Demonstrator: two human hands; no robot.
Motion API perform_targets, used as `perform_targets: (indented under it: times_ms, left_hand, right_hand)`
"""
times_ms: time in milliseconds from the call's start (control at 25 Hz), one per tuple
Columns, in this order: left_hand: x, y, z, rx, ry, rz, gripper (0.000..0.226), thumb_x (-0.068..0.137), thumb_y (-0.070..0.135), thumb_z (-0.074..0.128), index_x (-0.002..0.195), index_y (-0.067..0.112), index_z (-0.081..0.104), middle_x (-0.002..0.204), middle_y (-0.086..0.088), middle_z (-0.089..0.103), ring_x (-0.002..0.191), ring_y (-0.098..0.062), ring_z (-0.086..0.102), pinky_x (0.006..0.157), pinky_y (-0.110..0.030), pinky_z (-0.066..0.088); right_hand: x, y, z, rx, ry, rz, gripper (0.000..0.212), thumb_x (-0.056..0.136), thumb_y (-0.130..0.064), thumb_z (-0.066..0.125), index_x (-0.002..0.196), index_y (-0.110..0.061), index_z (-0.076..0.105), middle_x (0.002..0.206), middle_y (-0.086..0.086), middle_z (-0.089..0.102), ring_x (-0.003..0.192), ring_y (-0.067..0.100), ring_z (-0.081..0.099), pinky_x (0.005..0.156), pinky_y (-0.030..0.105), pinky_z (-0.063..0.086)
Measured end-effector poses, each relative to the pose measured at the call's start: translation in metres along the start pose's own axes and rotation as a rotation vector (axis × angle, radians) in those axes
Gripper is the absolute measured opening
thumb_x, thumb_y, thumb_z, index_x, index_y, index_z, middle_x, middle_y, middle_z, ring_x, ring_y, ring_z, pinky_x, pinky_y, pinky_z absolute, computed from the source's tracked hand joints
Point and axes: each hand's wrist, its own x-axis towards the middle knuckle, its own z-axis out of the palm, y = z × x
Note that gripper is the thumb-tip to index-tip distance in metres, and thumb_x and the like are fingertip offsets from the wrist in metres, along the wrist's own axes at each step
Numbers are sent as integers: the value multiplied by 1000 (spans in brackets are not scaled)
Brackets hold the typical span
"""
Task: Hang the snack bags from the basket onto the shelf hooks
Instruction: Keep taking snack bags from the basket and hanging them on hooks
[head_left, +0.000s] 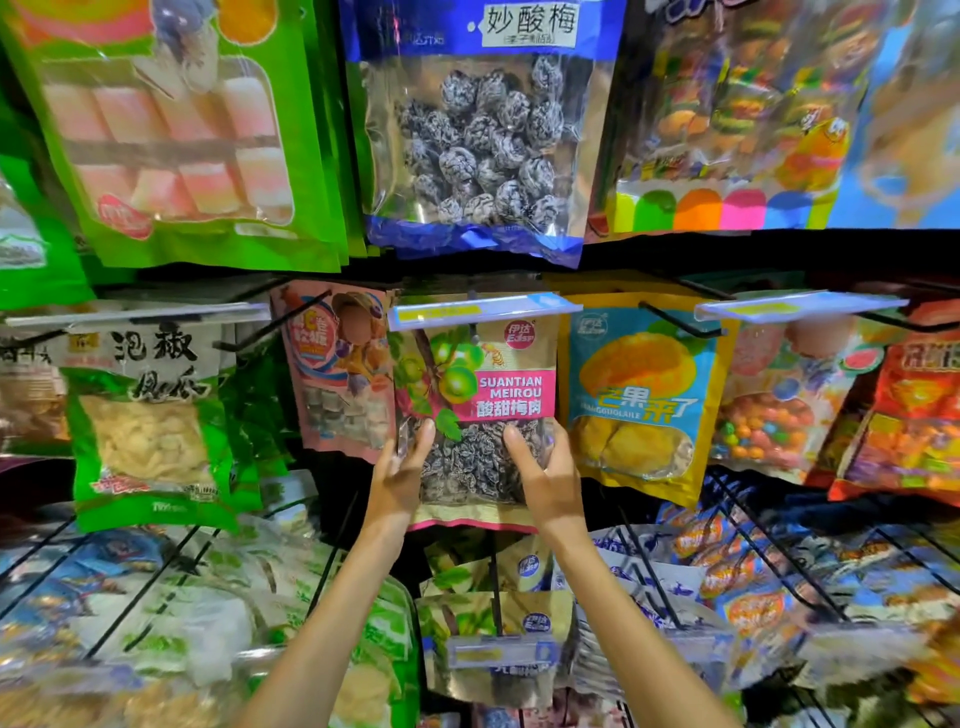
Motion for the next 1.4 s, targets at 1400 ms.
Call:
perform_targets:
  times_ms: [1400]
  left_hand:
    - [-15,-25,-21,221,-137,-11,88,85,51,66,155,26,18,145,7,40,140,-17,36,101,-29,32]
  right_hand:
    - [-10,-8,-26,-291,-249,176,93,82,-64,64,154,-34,13,158,-9,25,144,14,30,114,34,33]
